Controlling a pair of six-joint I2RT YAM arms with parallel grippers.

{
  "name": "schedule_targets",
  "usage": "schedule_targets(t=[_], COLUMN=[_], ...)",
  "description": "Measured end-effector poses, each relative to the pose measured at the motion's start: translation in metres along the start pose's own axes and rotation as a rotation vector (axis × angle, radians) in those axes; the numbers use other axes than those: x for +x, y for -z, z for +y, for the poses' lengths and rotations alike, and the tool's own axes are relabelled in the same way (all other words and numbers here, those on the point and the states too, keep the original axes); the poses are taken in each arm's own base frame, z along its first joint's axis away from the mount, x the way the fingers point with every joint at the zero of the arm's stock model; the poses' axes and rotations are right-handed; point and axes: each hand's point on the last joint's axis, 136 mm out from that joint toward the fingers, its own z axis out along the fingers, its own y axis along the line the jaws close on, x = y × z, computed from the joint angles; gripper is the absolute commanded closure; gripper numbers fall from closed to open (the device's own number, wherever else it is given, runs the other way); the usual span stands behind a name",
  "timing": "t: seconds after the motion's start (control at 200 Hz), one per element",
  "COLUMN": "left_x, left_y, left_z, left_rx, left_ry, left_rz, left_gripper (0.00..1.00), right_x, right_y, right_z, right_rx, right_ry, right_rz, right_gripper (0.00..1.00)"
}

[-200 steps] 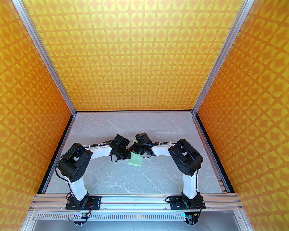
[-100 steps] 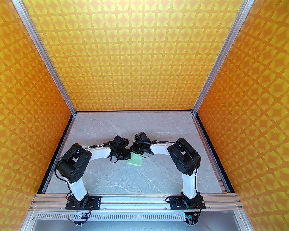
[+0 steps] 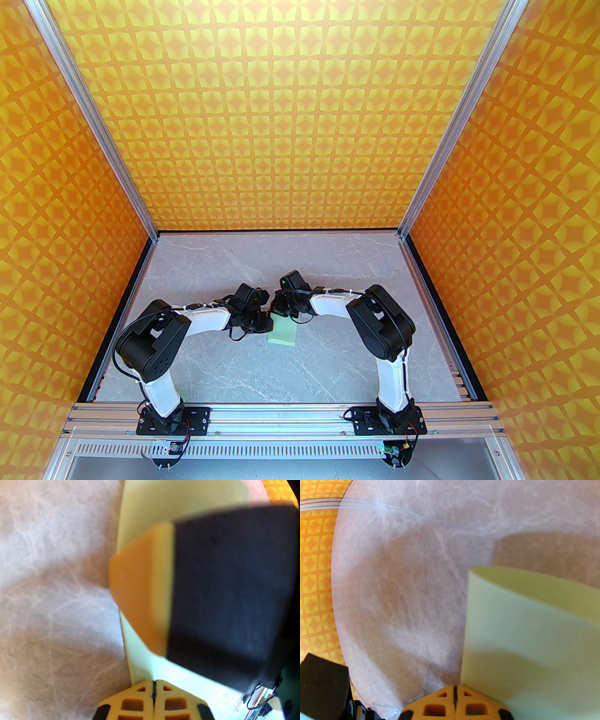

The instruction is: Fold a paper plane with a square sheet of paper (fold left side to right side)

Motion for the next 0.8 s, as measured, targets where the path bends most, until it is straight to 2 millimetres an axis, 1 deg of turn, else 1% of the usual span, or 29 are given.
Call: schedule_targets(t=[0.245, 0.58, 0.8], left_x=[0.0, 0.0, 0.001], left_y=[-0.001, -0.002, -0.003], left_z=[-0.002, -0.003, -0.004], left_rx=[0.002, 0.003, 0.007], left_ry=[-0.008, -0.015, -0.02], left_rz=[-0.004, -0.008, -0.012], left_gripper=[1.0, 1.0, 1.0], right_x=[-0.011, -0.019, -0.031], right_y=[-0.001, -0.003, -0.004], right_z=[-0.002, -0.003, -0.005], right_rx=[-0.005, -0.009, -0.019], right_ry=[-0.003, -0.006, -0.013], right_rz=[0.001, 0.019, 0.013], right_gripper=[1.0, 1.0, 1.0])
